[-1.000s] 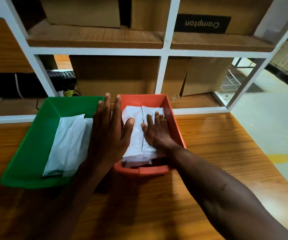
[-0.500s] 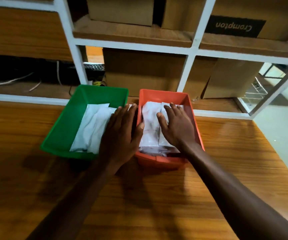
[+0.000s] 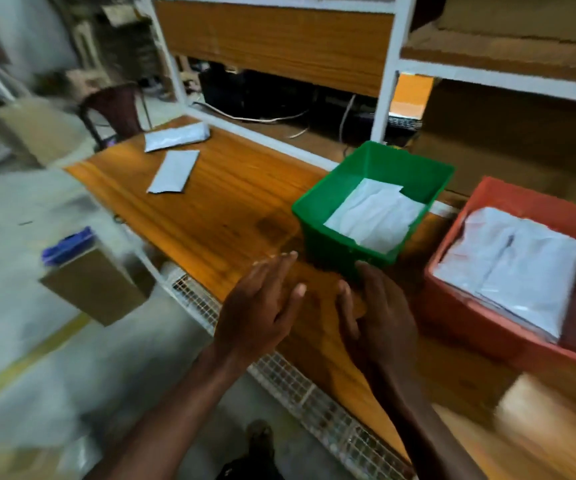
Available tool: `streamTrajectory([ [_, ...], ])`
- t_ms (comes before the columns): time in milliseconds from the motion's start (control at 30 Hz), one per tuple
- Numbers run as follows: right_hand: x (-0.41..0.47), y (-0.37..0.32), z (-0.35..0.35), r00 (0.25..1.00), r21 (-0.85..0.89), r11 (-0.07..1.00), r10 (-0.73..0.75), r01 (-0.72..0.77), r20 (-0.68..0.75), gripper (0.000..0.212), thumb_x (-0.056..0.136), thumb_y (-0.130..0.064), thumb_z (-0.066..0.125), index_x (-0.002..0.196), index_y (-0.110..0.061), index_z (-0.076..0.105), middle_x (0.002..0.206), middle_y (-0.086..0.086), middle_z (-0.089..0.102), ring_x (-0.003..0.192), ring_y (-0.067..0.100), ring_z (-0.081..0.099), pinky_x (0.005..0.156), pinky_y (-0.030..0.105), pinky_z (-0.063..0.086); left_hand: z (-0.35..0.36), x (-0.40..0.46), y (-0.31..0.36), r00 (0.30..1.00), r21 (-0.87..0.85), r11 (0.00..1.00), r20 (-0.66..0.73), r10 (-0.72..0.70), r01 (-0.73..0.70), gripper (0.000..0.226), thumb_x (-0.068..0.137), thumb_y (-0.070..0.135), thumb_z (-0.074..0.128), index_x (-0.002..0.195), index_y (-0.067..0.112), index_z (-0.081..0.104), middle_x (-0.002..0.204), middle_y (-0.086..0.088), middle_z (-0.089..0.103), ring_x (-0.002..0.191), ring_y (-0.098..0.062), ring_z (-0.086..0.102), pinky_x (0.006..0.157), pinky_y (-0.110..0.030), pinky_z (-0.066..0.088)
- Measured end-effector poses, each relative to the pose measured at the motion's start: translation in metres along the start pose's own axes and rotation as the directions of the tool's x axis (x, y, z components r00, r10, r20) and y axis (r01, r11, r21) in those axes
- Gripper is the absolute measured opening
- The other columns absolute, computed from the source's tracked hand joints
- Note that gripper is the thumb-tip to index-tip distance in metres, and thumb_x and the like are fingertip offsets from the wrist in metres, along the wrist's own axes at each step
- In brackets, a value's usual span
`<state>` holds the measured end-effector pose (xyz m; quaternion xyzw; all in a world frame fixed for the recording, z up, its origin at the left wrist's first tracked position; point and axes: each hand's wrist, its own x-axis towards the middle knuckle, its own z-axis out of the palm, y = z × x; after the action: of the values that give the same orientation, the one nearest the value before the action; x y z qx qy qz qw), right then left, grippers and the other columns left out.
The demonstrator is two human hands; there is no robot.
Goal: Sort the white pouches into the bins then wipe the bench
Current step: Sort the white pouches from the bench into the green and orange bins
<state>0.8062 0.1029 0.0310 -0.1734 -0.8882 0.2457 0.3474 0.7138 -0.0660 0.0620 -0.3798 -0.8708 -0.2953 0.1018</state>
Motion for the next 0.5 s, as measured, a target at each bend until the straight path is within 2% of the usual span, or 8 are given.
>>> streamTrajectory([
  [133,-0.007,-0.042,0.058,0.991,0.039,0.998,0.040,-0.045,0.130,0.061,0.099,-0.060,0.038,0.132,-0.015,0.062,0.128,0.012,0.066,0.117,0.031,0.062,0.093,0.043,0.053,-0.024,-0.026,-0.051,0.983,0.005,0.984,-0.037,-0.180,0.180,0.052,0.100,0.044,0.041,0.145,0.019,0.044,0.143,-0.003,0.054,0.131,-0.016,0.047,0.102,-0.031,0.043],
  [267,0.001,-0.096,0.120,0.977,0.077,0.997,0.007,-0.024,0.215,0.060,0.099,-0.063,0.035,0.138,-0.021,0.053,0.132,0.007,0.065,0.115,0.024,0.064,0.093,0.039,0.052,-0.051,-0.037,-0.118,0.955,0.012,0.958,-0.079,-0.286,0.288,0.057,0.099,0.052,0.037,0.148,0.022,0.040,0.148,0.000,0.049,0.135,-0.013,0.044,0.103,-0.032,0.044],
  [367,0.017,-0.141,0.174,0.966,0.099,0.995,-0.031,0.006,0.256,0.062,0.099,-0.062,0.034,0.140,-0.019,0.053,0.137,0.004,0.061,0.123,0.019,0.058,0.096,0.037,0.049,-0.081,-0.039,-0.178,0.936,0.013,0.942,-0.117,-0.331,0.335,0.059,0.099,0.055,0.034,0.149,0.023,0.039,0.150,0.001,0.047,0.135,-0.009,0.042,0.103,-0.031,0.043],
  [500,0.045,-0.201,0.245,0.959,0.149,0.988,-0.074,0.034,0.274,0.062,0.099,-0.061,0.033,0.141,-0.019,0.051,0.137,0.003,0.061,0.122,0.017,0.058,0.096,0.037,0.050,-0.122,-0.033,-0.256,0.920,0.021,0.928,-0.146,-0.364,0.371,0.058,0.099,0.053,0.037,0.149,0.024,0.037,0.149,0.001,0.047,0.136,-0.013,0.044,0.103,-0.038,0.048],
])
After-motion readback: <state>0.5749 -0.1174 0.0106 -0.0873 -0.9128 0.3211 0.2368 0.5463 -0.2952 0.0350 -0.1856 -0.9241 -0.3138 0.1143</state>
